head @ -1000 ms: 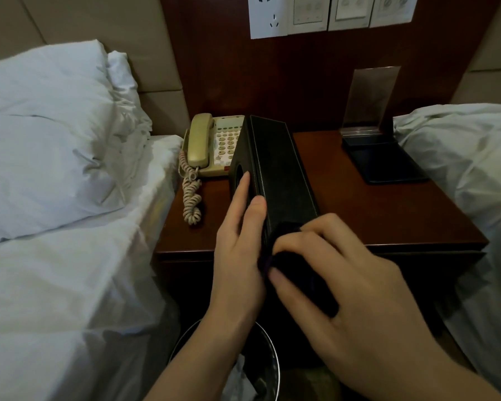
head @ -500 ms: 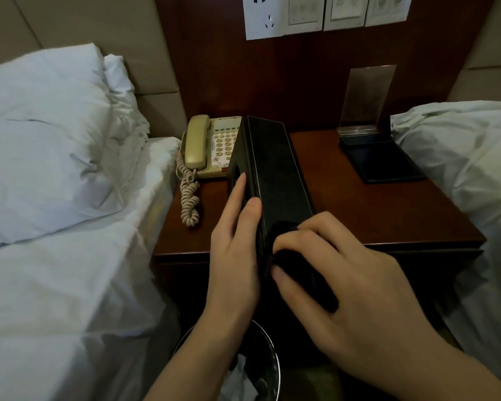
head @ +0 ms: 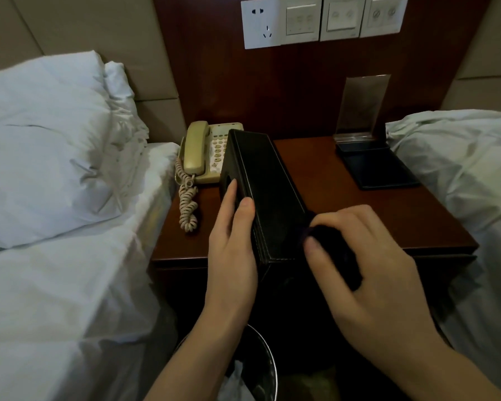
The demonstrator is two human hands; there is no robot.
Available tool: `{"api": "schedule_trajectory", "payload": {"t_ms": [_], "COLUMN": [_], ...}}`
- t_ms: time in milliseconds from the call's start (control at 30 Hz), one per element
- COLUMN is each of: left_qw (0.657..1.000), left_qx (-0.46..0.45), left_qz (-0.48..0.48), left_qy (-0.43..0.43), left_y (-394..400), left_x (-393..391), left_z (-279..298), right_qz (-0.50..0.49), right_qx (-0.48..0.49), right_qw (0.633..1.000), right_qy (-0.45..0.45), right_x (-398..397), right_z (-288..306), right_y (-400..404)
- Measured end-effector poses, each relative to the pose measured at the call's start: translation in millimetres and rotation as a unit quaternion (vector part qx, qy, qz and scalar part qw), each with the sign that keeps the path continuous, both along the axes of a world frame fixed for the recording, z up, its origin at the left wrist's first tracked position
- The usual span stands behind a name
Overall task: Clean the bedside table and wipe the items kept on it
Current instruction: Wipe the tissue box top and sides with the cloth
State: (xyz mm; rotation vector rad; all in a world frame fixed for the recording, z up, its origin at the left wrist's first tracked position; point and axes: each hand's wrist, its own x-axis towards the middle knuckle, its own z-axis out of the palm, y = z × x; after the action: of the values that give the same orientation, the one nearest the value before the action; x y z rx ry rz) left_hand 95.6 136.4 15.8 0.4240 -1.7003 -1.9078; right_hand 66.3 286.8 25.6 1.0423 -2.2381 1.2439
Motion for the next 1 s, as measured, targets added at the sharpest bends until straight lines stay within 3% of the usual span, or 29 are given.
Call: {"api": "schedule_trajectory", "payload": {"t_ms": [133,233,400,600,733,1000], "left_qw": [0.995,0.983,0.984,0.973,0.977,0.986], "left_qx": [-0.019,-0.114,-0.051,-0.146,-0.173,-0.15], "left_qz": [0.025,-0.011,-0.141,-0.176,-0.129,-0.038], "left_qy": [-0.092,-0.144,-0.093,-0.042,0.005,0.058], "left_y": [-2.4,-13.1,-18.7,-10.0,8.3,16.1], "left_x": [4.2,10.1,20.8,28.7,36.8,34.6], "left_z": [0.3,-3.9,2.7,23.8,44.7,72.1], "right_qz": [-0.006,-0.017,-0.014,-0.023,0.003,0.048], "right_qx": [-0.065,-0.091,-0.185,-0.281,-0.312,-0.269], "right_qw": [0.997,0.994,0.976,0.959,0.948,0.96], "right_qy": [-0.05,-0.063,-0.116,-0.038,-0.067,-0.065], "right_x": [4.8,-0.9,-13.1,-28.2,-33.4,-15.2], "right_z": [-6.7,-6.9,-2.1,43.6,67.1,92.8], "right_y": [-2.3,-6.1,-11.9,-6.6,2.4,8.5]}}
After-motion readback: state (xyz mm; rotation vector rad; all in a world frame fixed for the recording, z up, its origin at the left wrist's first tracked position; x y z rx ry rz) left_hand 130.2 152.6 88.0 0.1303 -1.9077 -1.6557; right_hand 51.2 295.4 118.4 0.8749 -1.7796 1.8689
